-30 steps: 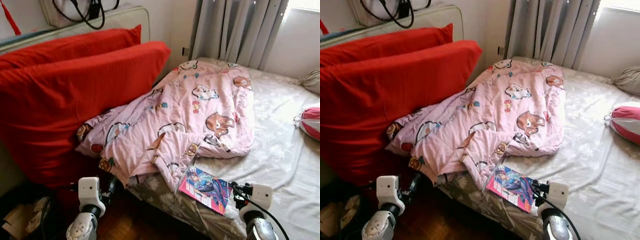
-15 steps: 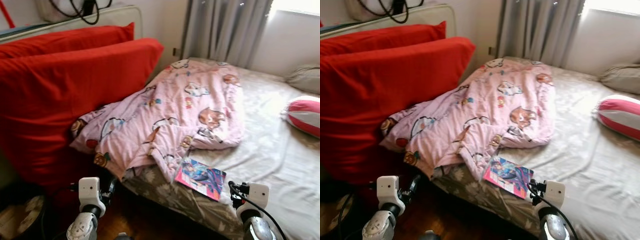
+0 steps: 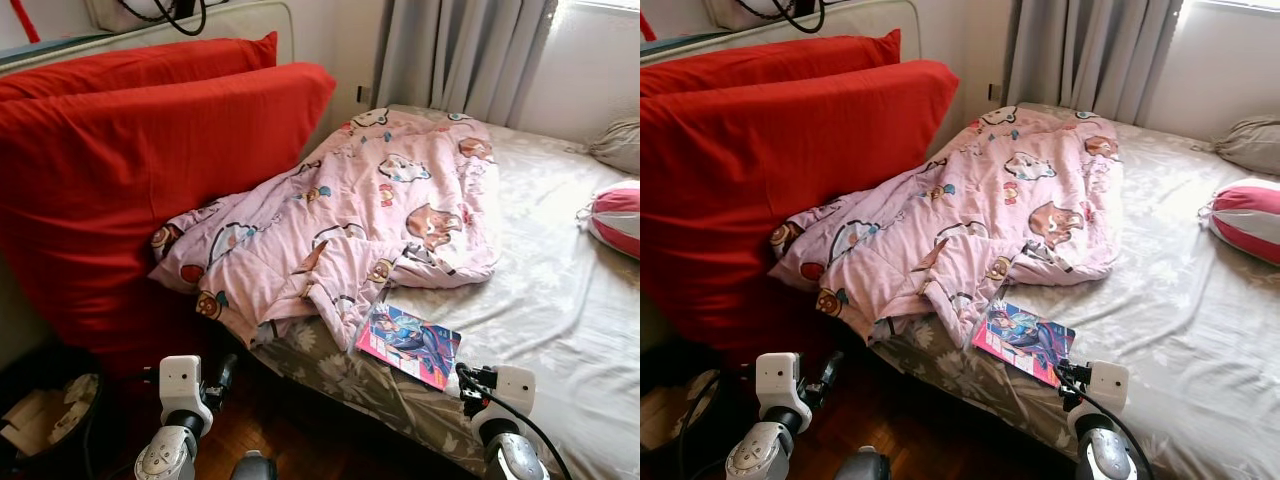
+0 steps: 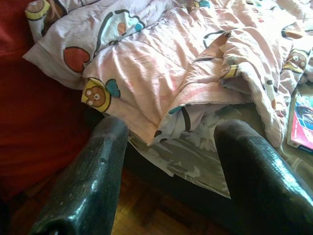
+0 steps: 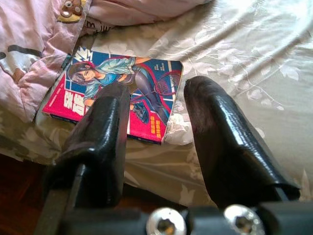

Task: Clean up the room

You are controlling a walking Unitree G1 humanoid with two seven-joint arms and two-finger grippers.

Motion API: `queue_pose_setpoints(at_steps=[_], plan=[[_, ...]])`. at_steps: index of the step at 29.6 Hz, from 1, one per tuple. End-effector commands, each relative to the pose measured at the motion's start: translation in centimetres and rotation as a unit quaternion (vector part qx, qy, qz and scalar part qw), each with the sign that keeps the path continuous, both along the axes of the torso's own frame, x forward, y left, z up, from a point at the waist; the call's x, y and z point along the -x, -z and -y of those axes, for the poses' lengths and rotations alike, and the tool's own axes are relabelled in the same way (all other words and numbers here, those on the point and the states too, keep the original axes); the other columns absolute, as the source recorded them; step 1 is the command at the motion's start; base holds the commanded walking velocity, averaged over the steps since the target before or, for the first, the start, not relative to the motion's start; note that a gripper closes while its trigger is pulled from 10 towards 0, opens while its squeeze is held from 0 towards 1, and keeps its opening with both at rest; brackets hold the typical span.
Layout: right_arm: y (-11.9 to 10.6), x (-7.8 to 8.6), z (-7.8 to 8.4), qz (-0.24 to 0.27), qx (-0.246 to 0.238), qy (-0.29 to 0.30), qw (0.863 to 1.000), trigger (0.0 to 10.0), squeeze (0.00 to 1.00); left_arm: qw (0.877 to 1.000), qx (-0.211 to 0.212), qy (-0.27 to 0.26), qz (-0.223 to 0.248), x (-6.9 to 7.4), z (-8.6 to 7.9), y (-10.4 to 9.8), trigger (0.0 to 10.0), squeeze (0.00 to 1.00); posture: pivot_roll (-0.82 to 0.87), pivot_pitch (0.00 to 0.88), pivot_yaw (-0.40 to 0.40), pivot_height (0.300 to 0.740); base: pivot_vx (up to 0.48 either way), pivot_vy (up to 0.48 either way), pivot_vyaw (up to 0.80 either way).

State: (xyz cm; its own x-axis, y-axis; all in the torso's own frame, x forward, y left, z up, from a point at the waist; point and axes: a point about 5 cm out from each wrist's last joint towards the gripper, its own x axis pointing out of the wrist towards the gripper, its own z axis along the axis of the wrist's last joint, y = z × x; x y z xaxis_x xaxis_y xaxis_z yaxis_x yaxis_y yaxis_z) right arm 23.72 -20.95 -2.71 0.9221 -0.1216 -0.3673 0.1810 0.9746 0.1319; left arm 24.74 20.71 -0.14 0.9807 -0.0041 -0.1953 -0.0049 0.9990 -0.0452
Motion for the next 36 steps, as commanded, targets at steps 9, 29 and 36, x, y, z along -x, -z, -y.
queue_pose_setpoints(at_steps=[9,29,36], plan=[[0.1,0.17,-0.16,0.002,-0.006,0.006,1.0,10.0,0.0,1.0,-0.006,0.01,-0.01,0.14,-0.34,0.08,10.0,0.0,0.06,0.0,-0.038,0.607,0.0,0.0,0.0],[0.24,0.25,-0.46,-0.002,-0.007,-0.011,1.0,10.0,0.0,1.0,-0.007,0.016,-0.012,-0.06,-0.29,-0.03,10.0,0.0,0.06,0.0,-0.032,0.607,0.012,0.0,0.0],[0.11,0.12,-0.96,0.005,-0.001,-0.029,1.0,10.0,0.0,1.0,-0.008,0.017,-0.01,-0.12,-0.39,-0.14,10.0,0.0,0.07,0.0,-0.031,0.607,0.282,0.0,0.43]])
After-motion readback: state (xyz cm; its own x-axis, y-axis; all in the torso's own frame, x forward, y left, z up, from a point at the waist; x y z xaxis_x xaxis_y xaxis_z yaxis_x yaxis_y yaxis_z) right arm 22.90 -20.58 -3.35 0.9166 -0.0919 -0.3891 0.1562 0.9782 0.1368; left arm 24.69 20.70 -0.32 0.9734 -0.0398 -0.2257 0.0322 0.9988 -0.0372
